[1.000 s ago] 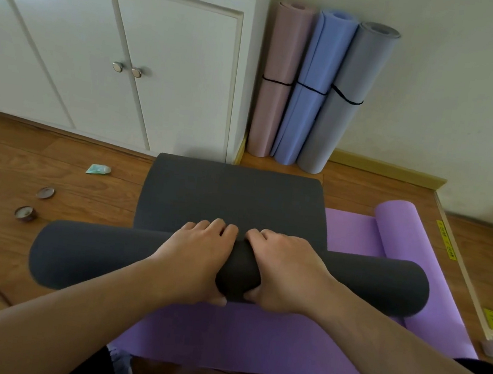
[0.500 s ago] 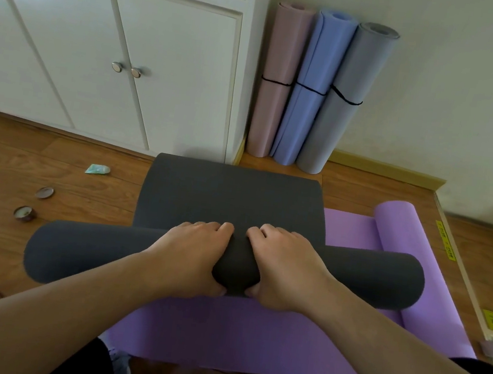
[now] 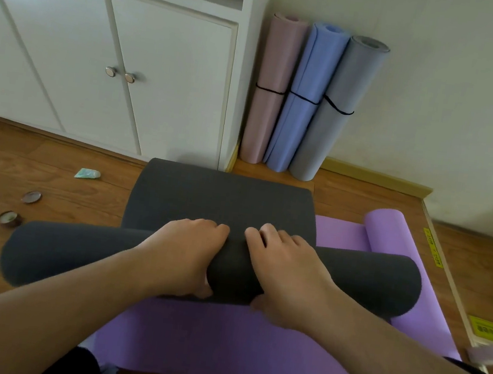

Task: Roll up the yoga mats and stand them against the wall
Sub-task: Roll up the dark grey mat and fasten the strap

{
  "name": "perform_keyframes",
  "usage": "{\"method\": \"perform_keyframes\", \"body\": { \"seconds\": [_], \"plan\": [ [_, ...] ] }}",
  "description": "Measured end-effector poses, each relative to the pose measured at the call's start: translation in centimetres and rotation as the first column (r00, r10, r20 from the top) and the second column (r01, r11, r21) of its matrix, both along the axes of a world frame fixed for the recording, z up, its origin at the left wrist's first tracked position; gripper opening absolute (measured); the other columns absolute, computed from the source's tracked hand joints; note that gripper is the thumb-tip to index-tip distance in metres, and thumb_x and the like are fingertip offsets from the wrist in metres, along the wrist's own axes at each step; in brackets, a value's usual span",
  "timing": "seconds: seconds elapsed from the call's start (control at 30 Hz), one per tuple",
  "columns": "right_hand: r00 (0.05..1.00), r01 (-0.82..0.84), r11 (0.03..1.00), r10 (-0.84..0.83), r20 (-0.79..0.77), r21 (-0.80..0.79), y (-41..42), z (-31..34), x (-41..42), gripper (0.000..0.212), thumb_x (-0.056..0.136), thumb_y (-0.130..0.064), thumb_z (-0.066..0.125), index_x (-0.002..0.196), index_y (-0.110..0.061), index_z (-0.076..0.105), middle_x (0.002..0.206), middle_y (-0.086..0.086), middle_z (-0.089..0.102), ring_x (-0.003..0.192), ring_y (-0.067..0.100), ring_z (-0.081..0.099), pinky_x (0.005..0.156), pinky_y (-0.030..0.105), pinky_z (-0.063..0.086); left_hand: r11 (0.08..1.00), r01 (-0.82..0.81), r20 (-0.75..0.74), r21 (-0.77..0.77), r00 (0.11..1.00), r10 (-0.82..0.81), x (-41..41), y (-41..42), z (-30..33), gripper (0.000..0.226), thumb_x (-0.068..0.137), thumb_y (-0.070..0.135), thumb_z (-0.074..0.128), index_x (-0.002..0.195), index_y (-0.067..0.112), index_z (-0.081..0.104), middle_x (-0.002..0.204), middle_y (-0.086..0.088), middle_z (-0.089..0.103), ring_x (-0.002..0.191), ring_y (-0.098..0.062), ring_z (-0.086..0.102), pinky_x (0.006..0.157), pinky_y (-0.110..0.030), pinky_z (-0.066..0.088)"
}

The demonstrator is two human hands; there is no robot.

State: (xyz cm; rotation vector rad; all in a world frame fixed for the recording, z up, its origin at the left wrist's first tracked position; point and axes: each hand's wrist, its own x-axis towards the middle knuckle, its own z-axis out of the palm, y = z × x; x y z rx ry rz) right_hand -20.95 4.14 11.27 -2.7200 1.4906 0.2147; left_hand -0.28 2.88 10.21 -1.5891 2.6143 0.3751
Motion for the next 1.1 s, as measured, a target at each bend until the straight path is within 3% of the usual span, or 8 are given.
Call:
{"method": "perform_keyframes", "body": {
  "seconds": [0.17,0.33,0.43,0.57,0.7,0.83,0.97,1.1],
  "plan": [
    [0.999,0.003,1.000,-0.004,0.053,0.027,0.3,-1.2,0.2,0.081,0.080,-0.047,0.086,0.141,-0.022,0.039,0.129,0.001,0.056,0.114,0.023,0.060,0.100,0.044,0.051,0.997,0.000,-0.016,0.076,1.000,0.001,0.8,0.0,-0.3,0.066,0.069,0.061,0.081,0.122,0.039,0.047,0.107,0.016,0.056,0.096,-0.005,0.057,0.086,-0.030,0.056],
    [0.990,0.052,0.994,-0.064,0.124,0.099,-0.6,-0.6,0.4,0.067,0.077,-0.049,0.084,0.128,-0.026,0.047,0.114,-0.004,0.059,0.100,0.019,0.062,0.087,0.038,0.056,0.991,0.039,0.088,-0.128,0.996,-0.028,0.5,0.8,-1.3,0.088,0.069,0.067,0.078,0.138,0.031,0.039,0.126,0.011,0.050,0.115,-0.013,0.055,0.102,-0.034,0.048],
    [0.992,0.043,0.994,-0.054,0.110,0.101,-0.5,-0.7,0.1,0.076,0.077,-0.052,0.085,0.136,-0.029,0.043,0.121,-0.004,0.055,0.103,0.017,0.059,0.089,0.035,0.054,0.988,0.016,0.062,-0.152,0.998,-0.006,0.0,0.7,-1.7,0.071,0.071,0.063,0.078,0.125,0.029,0.047,0.117,0.010,0.054,0.107,-0.014,0.060,0.092,-0.035,0.050],
    [1.000,0.002,1.000,-0.001,0.016,-0.017,-0.3,-1.1,0.6,0.100,0.075,-0.054,0.087,0.152,-0.024,0.030,0.140,0.001,0.047,0.125,0.024,0.050,0.109,0.042,0.043,0.998,-0.068,-0.037,0.002,0.997,0.068,0.5,0.1,-1.1,0.070,0.065,0.067,0.081,0.118,0.032,0.050,0.108,0.014,0.056,0.096,-0.010,0.059,0.085,-0.032,0.056],
    [1.000,-0.005,1.000,0.005,0.005,-0.026,-0.5,-1.4,0.6,0.086,0.078,-0.052,0.085,0.145,-0.024,0.038,0.135,0.001,0.054,0.122,0.024,0.055,0.104,0.043,0.046,0.997,-0.063,-0.048,0.051,0.997,0.065,0.2,0.3,-1.0,0.074,0.064,0.069,0.081,0.122,0.035,0.049,0.111,0.016,0.057,0.099,-0.007,0.059,0.089,-0.031,0.054],
    [0.999,0.018,1.000,-0.018,0.044,0.007,-0.6,-1.5,0.5,0.078,0.078,-0.056,0.083,0.139,-0.025,0.045,0.128,-0.002,0.060,0.115,0.021,0.059,0.097,0.040,0.051,0.996,0.008,0.054,-0.086,0.999,-0.003,0.1,0.9,-1.9,0.093,0.065,0.070,0.081,0.139,0.031,0.041,0.129,0.011,0.050,0.117,-0.013,0.054,0.105,-0.035,0.047],
    [0.998,0.018,0.999,-0.019,0.059,0.032,-0.5,-1.5,0.4,0.082,0.076,-0.058,0.083,0.140,-0.027,0.043,0.126,-0.004,0.060,0.112,0.018,0.059,0.096,0.037,0.051,0.995,0.004,0.052,-0.100,0.999,0.001,-0.3,0.9,-1.9,0.080,0.069,0.063,0.081,0.130,0.028,0.043,0.121,0.010,0.053,0.109,-0.014,0.057,0.093,-0.034,0.051],
    [0.999,-0.009,0.999,0.010,0.043,-0.036,0.0,-1.5,0.5,0.105,0.077,-0.054,0.085,0.157,-0.023,0.025,0.143,0.002,0.047,0.128,0.024,0.050,0.112,0.041,0.042,0.998,-0.040,0.000,-0.043,0.999,0.040,0.3,0.3,-1.3,0.074,0.068,0.063,0.081,0.124,0.029,0.048,0.114,0.012,0.057,0.099,-0.012,0.060,0.086,-0.033,0.055]
  ]
}}
